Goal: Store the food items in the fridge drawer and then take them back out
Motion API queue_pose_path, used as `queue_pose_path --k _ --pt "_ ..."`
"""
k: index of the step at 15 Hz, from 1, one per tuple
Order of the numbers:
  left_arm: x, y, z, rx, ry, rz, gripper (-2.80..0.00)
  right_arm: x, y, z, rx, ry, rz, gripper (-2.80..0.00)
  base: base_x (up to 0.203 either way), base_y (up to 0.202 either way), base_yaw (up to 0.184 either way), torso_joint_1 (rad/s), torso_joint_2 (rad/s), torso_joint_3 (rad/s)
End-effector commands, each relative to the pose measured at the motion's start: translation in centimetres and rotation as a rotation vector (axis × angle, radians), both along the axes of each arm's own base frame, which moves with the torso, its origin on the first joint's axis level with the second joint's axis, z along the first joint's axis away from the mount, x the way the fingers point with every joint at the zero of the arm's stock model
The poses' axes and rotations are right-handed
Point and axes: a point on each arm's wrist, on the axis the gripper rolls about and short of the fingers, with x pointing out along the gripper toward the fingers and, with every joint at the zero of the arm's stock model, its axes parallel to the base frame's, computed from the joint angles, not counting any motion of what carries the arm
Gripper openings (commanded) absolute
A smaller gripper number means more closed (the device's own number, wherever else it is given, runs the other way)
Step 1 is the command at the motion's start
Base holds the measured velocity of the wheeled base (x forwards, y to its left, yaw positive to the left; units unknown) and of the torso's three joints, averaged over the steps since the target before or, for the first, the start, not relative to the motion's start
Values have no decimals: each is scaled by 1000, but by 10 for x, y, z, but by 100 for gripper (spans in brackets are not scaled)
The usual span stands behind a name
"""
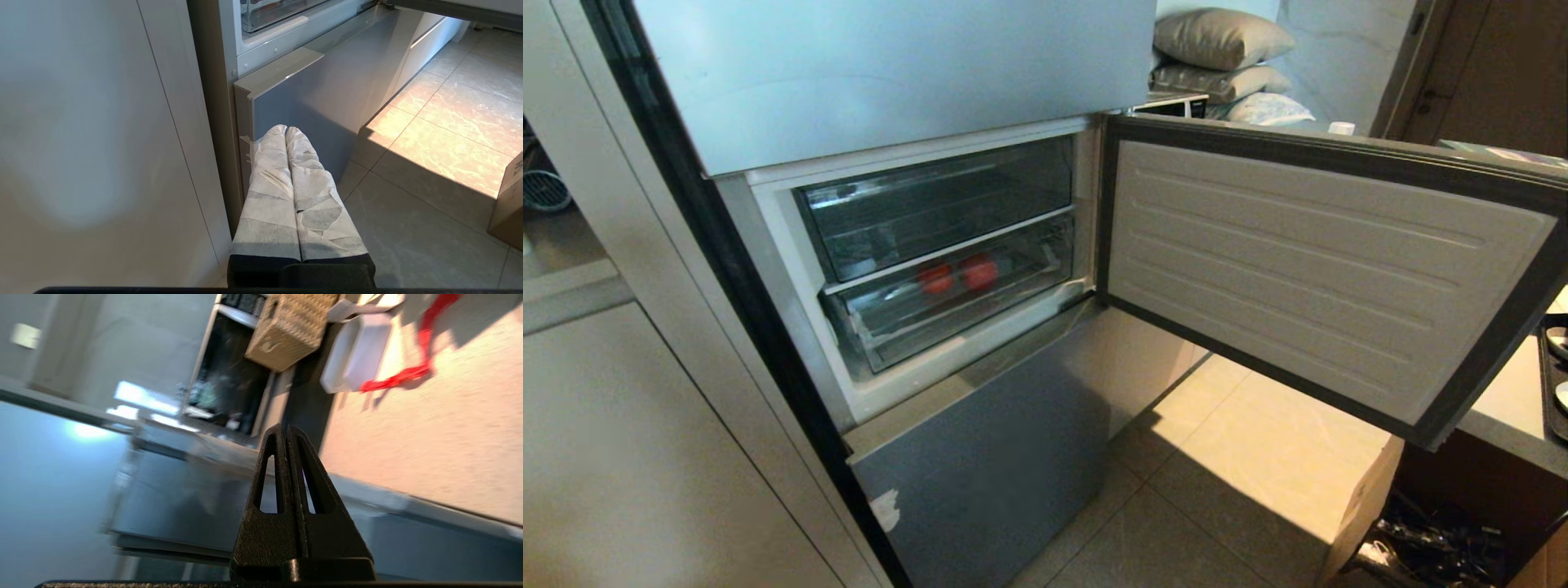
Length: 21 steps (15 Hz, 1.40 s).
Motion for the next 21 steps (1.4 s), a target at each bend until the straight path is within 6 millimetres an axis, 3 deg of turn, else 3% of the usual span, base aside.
queue_pose_path --k 1,9,12,17,21 --pt "0 0 0 0 -2 0 -280 1 -6 5 27 -10 39 -280 0 0 0 0 0 0" --pt "0 0 0 0 -3 0 -280 -38 1 16 35 8 108 -280 0 0 0 0 0 0" --pt "0 0 0 0 -2 0 -280 -53 -11 18 8 -12 14 -280 0 0 0 0 0 0" --pt "0 0 0 0 -2 0 -280 -29 -41 2 -4 -43 -72 -280 0 0 0 0 0 0" --pt "0 0 0 0 -2 0 -280 10 -53 -10 73 -41 -5 -280 0 0 0 0 0 0"
